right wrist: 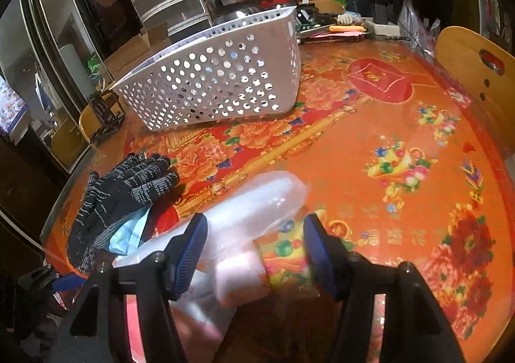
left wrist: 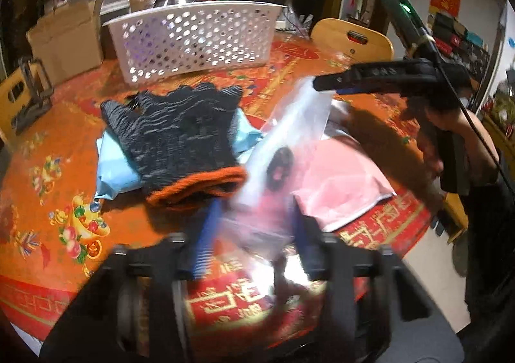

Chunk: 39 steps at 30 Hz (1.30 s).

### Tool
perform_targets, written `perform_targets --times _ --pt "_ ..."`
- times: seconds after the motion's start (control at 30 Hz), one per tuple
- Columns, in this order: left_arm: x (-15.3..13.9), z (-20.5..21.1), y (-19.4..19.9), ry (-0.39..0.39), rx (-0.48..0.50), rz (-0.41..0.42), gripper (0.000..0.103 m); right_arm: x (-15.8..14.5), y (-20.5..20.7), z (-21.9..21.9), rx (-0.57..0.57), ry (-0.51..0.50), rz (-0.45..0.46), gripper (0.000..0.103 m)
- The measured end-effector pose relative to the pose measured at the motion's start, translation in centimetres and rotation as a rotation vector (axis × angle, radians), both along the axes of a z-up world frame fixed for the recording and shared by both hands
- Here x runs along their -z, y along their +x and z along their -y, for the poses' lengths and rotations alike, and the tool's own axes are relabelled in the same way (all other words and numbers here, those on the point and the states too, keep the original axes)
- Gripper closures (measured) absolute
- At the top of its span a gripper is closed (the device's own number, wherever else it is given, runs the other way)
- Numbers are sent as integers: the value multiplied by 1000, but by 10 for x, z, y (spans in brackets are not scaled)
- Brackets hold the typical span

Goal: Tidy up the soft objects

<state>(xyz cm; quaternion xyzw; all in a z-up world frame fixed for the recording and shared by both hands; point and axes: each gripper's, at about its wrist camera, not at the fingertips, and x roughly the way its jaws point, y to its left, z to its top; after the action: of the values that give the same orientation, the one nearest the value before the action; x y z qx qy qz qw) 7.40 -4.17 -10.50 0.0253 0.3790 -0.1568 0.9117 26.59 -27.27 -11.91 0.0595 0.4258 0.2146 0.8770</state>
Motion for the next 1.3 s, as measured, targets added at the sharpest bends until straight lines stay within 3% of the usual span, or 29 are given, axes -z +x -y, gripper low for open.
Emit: perform_targets --times 0.07,0.17,0.3,0.6,0.9,1.1,1.3 --pt "2 -10 7 -30 -13 -17 84 0 -1 -3 -11 12 1 51" --pt "0 -19 10 -33 -17 -8 91 -5 -5 -3 1 28 23 90" --pt "-2 -22 7 -32 -7 4 97 -10 -22 -10 -2 -22 78 97" --pt "-24 -31 -23 -50 32 49 100 -45 -78 -11 -4 -12 223 99" --pt "-64 -51 -40 -56 -1 135 100 -83 -98 -23 -34 -1 312 100" --pt "-100 -67 -27 -54 -97 226 100 -110 -100 -34 -51 24 382 100" --pt "-138 -80 22 -69 -155 280 100 -131 -67 -44 -37 25 402 100"
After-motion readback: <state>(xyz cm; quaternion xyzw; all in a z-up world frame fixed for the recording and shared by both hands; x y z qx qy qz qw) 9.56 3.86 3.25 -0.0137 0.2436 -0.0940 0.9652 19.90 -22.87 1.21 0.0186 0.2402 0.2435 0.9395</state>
